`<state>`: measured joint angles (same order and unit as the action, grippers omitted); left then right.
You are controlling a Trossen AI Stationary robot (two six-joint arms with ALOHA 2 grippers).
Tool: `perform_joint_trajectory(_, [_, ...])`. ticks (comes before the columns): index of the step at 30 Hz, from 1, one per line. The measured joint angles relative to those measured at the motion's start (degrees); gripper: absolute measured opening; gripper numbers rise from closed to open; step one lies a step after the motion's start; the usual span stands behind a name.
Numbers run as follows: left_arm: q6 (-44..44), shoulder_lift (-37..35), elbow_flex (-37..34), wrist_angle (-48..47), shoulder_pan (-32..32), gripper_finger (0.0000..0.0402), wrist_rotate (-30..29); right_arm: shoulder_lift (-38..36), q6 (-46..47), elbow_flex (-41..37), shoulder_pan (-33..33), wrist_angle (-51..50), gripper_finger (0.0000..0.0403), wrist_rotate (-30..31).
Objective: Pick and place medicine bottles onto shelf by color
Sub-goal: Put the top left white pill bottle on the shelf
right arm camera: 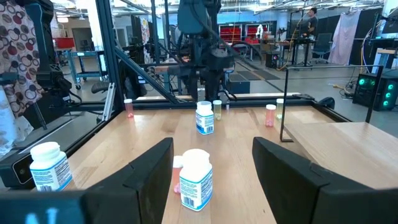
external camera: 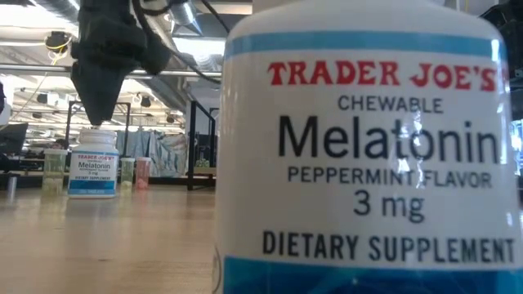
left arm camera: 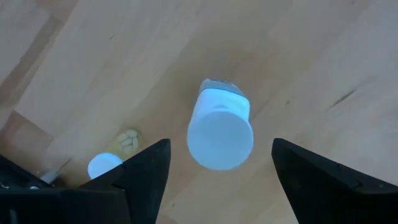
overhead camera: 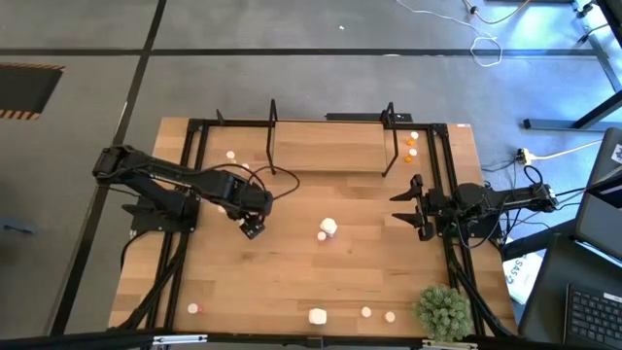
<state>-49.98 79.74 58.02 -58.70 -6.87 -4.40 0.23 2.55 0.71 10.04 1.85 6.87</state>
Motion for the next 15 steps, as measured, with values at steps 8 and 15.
perform_joint_trajectory(8, [0.02,3.08,-0.05,0.45,0.00,0.0276,0.99,0.02,0.00,0.00,0.00,0.02,0.0223,0.00])
perform_joint_trajectory(15, [-0.04,4.35,0.00,0.41,0.00,0.0276,0.66,0.00,0.02,0.00,0.00,0.00,0.0223,0.00])
